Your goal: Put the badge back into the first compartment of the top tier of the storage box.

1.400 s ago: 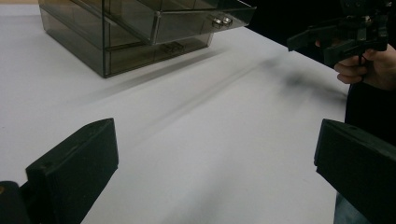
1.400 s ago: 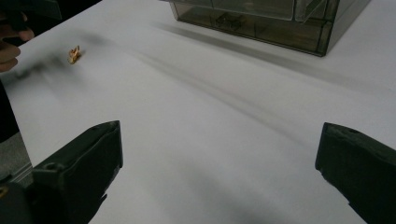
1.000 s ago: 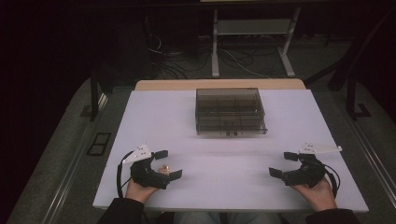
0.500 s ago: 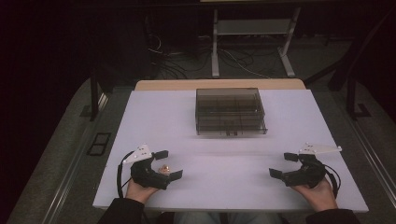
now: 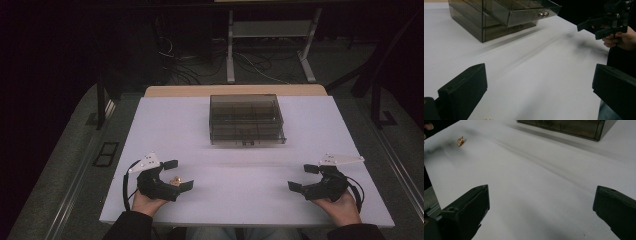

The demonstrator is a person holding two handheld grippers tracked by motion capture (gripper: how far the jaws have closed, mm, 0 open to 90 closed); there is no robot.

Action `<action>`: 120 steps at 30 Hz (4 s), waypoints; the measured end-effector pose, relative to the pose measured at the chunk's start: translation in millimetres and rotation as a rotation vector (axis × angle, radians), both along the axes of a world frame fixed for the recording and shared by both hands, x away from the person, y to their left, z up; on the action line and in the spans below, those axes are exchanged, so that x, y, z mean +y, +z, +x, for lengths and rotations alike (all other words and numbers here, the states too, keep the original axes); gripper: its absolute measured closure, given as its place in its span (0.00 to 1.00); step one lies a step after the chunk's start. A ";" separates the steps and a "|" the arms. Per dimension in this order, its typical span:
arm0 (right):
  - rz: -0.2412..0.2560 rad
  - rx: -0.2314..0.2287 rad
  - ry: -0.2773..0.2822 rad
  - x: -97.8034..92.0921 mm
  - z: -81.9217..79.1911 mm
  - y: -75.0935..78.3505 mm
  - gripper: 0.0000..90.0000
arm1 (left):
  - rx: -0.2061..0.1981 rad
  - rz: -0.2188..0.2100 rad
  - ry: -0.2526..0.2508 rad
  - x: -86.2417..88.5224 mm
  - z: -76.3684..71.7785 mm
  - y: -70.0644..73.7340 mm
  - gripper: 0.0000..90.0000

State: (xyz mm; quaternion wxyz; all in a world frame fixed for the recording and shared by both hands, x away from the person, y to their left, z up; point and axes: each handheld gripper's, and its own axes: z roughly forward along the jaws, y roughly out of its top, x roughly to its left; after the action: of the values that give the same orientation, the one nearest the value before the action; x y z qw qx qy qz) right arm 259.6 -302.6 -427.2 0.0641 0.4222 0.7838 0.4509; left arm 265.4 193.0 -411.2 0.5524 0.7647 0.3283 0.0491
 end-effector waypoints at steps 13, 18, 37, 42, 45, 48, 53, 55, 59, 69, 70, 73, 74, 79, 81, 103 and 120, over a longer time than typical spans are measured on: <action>-0.005 0.007 0.002 0.9 -0.2 -0.5 0.00 | 0.013 0.051 -0.030 6.9 10.4 18.0 0.00; -0.005 0.003 -0.001 0.2 -0.4 -0.3 0.00 | 0.025 0.069 -0.045 8.0 16.9 25.3 0.00; -0.003 0.007 -0.003 -1.1 -0.9 0.9 0.00 | 0.099 0.138 -0.071 15.5 42.4 20.6 0.00; -0.004 0.005 -0.003 -0.8 -0.9 0.8 0.00 | 0.119 0.157 -0.084 14.5 47.2 15.7 0.00; -0.004 0.006 -0.001 -0.7 -0.9 0.8 0.00 | 0.130 0.168 -0.089 15.6 49.9 12.5 0.00; -0.006 0.006 0.001 -0.8 -0.8 0.7 0.00 | 0.141 0.184 -0.094 17.4 51.6 10.3 0.00; -0.008 0.004 0.001 -0.3 -0.4 0.2 0.00 | 0.154 0.197 -0.105 19.2 53.5 7.7 0.00; -0.010 0.003 0.003 0.0 -0.7 0.3 0.00 | 0.160 0.203 -0.110 19.4 54.4 6.4 0.00; -0.011 0.005 0.003 -0.2 -0.4 -0.1 0.00 | 0.186 0.222 -0.127 18.6 55.7 2.0 0.00; -0.016 0.010 0.009 1.1 -0.4 -0.4 0.00 | 0.230 0.278 -0.178 17.6 57.4 -8.5 0.00; -0.017 0.012 0.008 1.1 -0.4 -0.5 0.00 | 0.232 0.281 -0.181 17.5 57.5 -9.2 0.00; -0.019 0.014 0.009 1.4 -0.5 -0.7 0.00 | 0.241 0.290 -0.191 16.9 57.1 -11.6 0.00; -0.019 0.013 0.010 1.4 -0.5 -0.7 0.00 | 0.243 0.295 -0.196 16.5 57.0 -12.5 0.00; -0.018 0.014 0.015 1.6 -0.2 -0.9 0.00 | 0.269 0.316 -0.221 14.9 56.3 -17.6 0.00; -0.016 0.014 0.014 1.6 -0.3 -1.0 0.00 | 0.278 0.324 -0.229 14.1 55.7 -19.5 0.01; -0.012 0.013 0.022 1.8 -0.3 -0.8 0.00 | 0.293 0.399 -0.273 12.3 52.4 -24.1 0.59; -0.009 0.009 0.018 1.5 -0.3 0.0 0.00 | 0.307 0.288 -0.224 26.1 45.4 -25.0 0.95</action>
State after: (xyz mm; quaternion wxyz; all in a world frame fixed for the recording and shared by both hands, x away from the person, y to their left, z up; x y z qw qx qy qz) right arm 259.4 -301.1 -427.2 0.0582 0.4171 0.7898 0.4460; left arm 310.8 219.0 -436.1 0.3833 0.8656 0.3111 -0.0833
